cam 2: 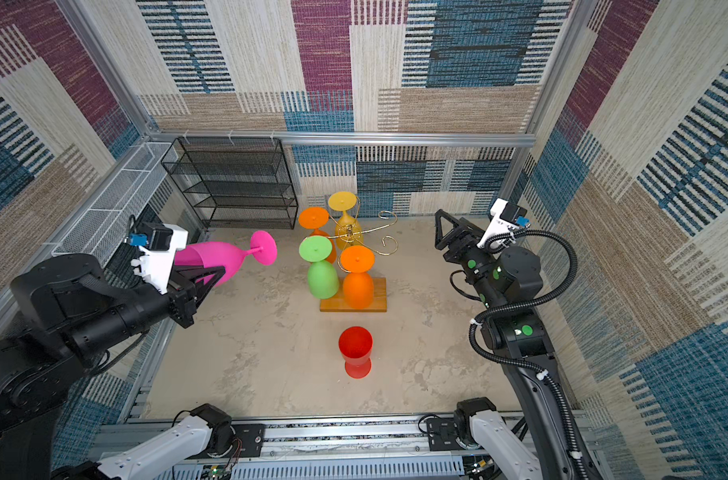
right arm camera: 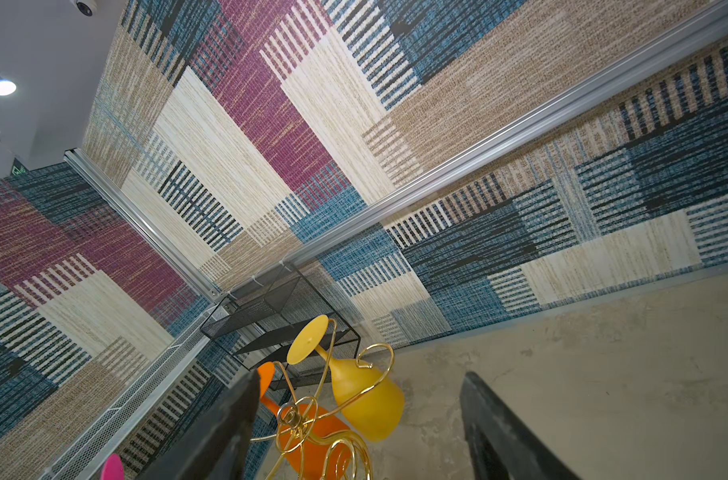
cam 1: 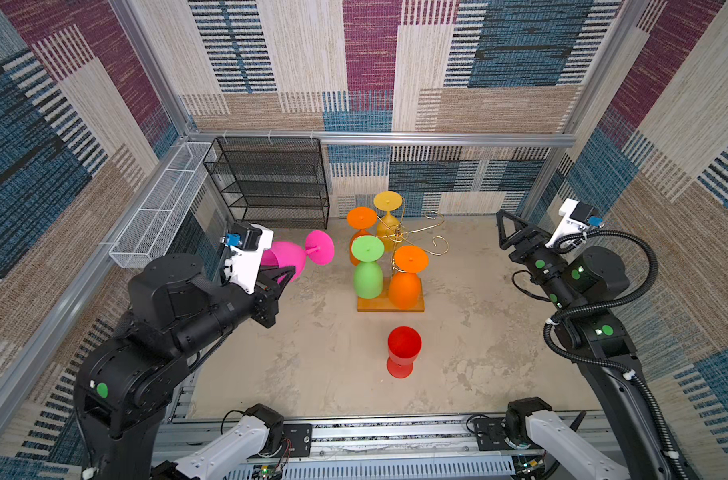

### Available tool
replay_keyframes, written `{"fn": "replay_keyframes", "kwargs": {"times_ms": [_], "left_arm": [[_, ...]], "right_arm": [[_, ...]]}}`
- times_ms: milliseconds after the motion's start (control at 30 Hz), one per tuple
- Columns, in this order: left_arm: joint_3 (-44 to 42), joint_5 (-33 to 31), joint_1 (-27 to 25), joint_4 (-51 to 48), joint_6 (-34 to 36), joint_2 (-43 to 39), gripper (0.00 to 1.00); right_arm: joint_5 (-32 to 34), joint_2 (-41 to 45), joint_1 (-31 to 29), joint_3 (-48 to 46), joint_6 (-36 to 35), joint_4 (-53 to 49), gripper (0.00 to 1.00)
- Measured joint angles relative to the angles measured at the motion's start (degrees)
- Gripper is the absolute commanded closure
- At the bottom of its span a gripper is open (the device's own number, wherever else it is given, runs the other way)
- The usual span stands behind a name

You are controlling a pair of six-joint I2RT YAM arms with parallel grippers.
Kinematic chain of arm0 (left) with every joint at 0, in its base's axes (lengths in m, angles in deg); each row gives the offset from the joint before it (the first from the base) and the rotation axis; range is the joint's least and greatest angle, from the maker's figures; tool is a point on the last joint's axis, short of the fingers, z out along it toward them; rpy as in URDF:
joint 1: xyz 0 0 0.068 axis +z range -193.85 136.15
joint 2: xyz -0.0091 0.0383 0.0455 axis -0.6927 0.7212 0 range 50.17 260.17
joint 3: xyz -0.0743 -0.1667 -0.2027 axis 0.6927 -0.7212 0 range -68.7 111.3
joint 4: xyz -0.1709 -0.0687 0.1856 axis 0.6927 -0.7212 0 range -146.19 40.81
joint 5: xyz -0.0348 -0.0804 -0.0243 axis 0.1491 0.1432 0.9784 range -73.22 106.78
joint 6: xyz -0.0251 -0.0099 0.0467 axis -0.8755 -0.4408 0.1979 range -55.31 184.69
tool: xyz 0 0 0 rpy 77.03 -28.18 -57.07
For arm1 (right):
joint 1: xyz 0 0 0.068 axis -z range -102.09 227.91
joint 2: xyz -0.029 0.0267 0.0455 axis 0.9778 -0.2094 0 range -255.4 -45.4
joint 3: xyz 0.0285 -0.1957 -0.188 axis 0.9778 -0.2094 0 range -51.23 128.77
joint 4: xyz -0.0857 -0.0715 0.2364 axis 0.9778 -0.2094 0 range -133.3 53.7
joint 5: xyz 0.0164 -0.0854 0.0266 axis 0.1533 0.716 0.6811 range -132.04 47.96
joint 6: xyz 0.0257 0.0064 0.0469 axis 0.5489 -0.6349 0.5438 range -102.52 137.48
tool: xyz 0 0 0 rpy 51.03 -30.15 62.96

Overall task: Take the wine glass off the wine glass rack
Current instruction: 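Lower the magenta glass toward the table beside the red glass with the left gripper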

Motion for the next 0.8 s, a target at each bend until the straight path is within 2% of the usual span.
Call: {"fn": "replay_keyframes", "kwargs": {"times_ms": [100, 367, 467, 633, 800], "left_arm": [[-3.1, -2.9, 0.0, -2.1, 0.2, 1.2, 1.0], [-15.2, -2.2, -0.9, -3.1, -2.2, 4.8, 1.0], [-20.8, -1.2, -4.9, -3.0, -4.3, 6.7, 1.0], [-25.8, -1.9, -15.2, -3.0, -6.8, 8.8, 1.0], [-28.0, -4.5, -20.6, -2.9, -8.4, 10.2, 1.0]], "right_arm": [[0.0, -0.9, 0.0, 0.7, -0.3, -1.0, 0.23], [-0.5, -3.0, 0.0, 1.2, -0.6, -2.1, 0.23], [-0.8, -4.4, 0.0, 1.5, -0.6, -2.3, 0.23], [-2.2, -6.2, 0.0, 2.3, -0.6, -2.4, 0.23], [-3.0, -7.3, 0.0, 3.6, -0.6, -2.3, 0.23]]}}
